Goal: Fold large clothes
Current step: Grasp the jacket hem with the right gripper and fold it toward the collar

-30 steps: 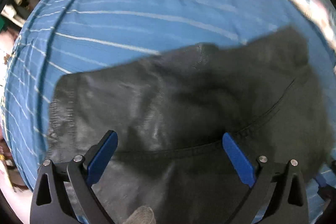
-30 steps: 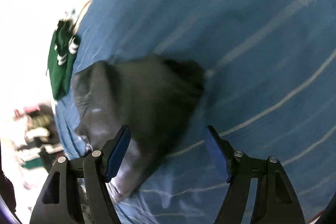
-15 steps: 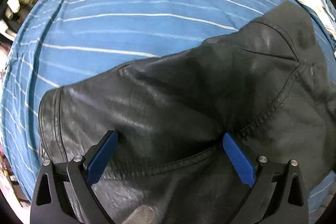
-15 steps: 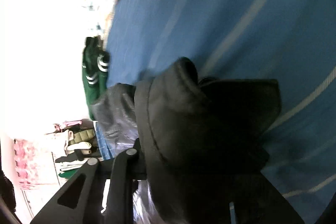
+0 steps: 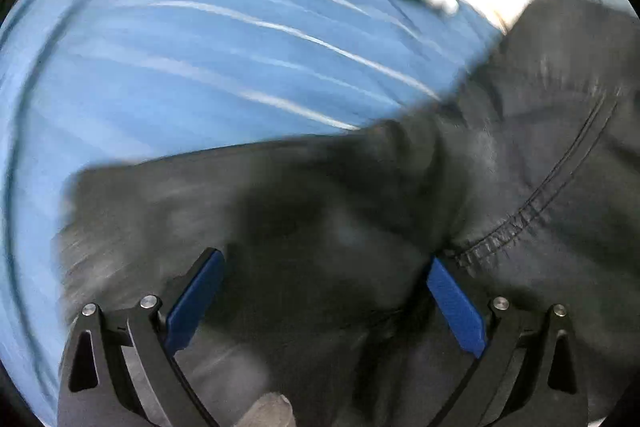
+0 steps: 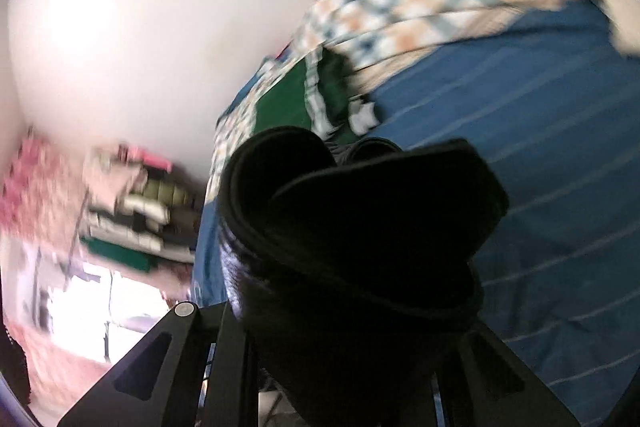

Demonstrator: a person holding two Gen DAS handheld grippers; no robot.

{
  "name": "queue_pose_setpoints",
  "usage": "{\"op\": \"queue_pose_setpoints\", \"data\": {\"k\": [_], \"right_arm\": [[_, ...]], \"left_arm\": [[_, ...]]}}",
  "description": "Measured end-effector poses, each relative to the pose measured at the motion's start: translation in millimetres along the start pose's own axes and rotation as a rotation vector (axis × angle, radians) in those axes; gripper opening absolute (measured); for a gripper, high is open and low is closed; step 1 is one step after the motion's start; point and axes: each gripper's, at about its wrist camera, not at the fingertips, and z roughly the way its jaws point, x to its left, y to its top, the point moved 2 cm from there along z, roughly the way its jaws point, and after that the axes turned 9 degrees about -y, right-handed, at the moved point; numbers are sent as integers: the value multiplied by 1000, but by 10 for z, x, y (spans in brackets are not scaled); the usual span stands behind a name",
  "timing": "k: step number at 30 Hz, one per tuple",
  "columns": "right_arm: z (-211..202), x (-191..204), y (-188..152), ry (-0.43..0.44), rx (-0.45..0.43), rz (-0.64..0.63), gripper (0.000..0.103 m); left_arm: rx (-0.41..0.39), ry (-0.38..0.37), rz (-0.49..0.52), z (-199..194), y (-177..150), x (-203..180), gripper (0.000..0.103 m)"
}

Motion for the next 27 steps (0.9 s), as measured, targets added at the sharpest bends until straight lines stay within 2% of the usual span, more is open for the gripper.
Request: {"op": "queue_pose_setpoints", "data": {"k": [2, 3, 7, 10, 12, 15, 18, 19, 20, 21, 23, 25, 27], "right_arm": [[94, 379, -100, 2, 36, -88, 18], [181, 593, -197, 9, 71, -137, 18], [605, 1162, -787, 76, 209, -231, 19], [1139, 1509, -1365, 87, 340, -290, 19], [1366, 1567, -1796, 66, 417, -326, 19], [1902, 1547, -2455, -27, 557, -403, 19], [2184, 1468, -2793, -112, 645, -457, 21], [2154, 1506, -2793, -120, 645, -472, 22], [2078, 1547, -2792, -120, 647, -494, 29], [1998, 1616, -2740, -102, 658, -515, 52], [1811, 1759, -2604, -74, 710, -545, 76], [1526, 1808, -2472, -31, 753, -575, 78], [1273, 1796, -2287, -5, 756, -561, 78]], "left_arm": [[-144, 118, -121, -662, -212, 435, 103], [-182, 172, -154, -925, -316, 643, 103], [-201, 311, -332, -1575, -857, 1447, 103], [-170, 387, -437, -1714, -1174, 1947, 103], [-149, 430, -492, -1778, -1419, 2169, 103], [-148, 450, -545, -1835, -1564, 2404, 103], [-154, 425, -562, -1875, -1596, 2432, 103], [-156, 412, -562, -1873, -1580, 2417, 103], [-162, 398, -558, -1914, -1580, 2387, 103], [-167, 386, -556, -1947, -1583, 2404, 103], [-182, 355, -557, -2064, -1666, 2322, 103], [-188, 323, -569, -2118, -1700, 2253, 103], [-195, 298, -587, -2148, -1720, 2205, 103]]}}
